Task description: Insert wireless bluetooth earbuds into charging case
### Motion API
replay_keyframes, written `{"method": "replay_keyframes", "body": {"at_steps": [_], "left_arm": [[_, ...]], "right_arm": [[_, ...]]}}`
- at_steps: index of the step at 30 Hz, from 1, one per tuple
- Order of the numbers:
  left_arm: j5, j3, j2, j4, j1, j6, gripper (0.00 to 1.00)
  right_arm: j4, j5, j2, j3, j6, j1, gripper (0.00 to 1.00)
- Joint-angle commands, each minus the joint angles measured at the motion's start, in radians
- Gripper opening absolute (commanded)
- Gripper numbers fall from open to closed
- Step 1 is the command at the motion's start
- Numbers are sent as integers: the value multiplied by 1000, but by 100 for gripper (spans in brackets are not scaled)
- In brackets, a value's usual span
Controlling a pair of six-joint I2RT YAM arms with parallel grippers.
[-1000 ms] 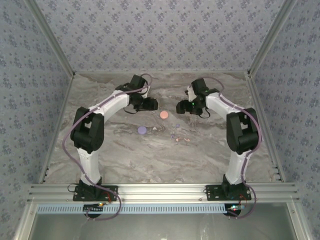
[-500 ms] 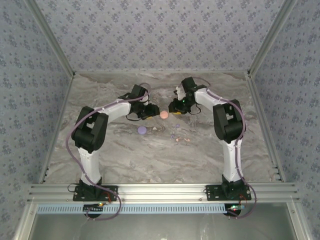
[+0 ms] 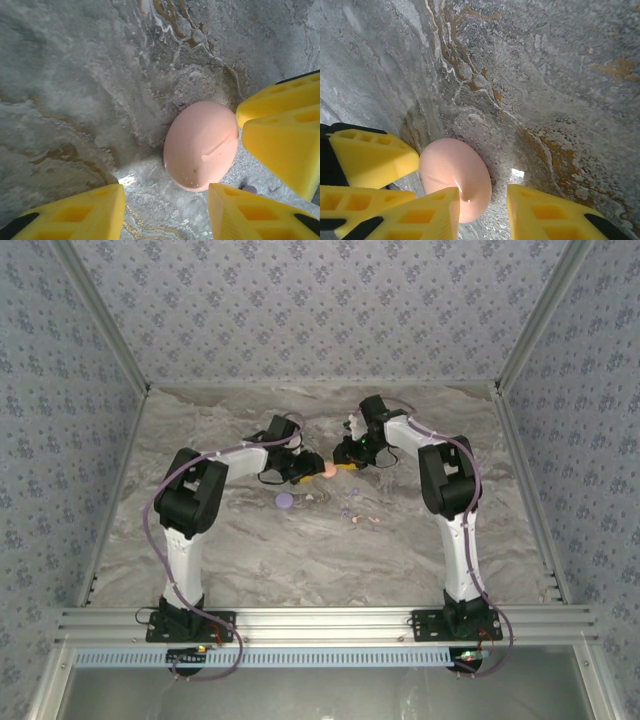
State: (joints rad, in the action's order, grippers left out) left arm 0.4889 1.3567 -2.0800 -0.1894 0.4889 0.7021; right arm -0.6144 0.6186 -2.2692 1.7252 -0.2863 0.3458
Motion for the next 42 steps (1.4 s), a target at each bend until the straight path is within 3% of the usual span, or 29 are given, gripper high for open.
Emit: {"method": "replay_keyframes", "body": {"at_steps": [1, 18, 42], "left_arm": [[27, 30, -20, 20, 14, 18, 47], [75, 48, -68, 90, 14, 77, 43], [125, -6, -58, 241, 14, 175, 35]], "right_arm": [[-29, 42, -28, 41, -19, 7, 31], [-27, 48, -31, 6, -21, 9, 23], [9, 99, -19, -42, -45, -3, 22]]}}
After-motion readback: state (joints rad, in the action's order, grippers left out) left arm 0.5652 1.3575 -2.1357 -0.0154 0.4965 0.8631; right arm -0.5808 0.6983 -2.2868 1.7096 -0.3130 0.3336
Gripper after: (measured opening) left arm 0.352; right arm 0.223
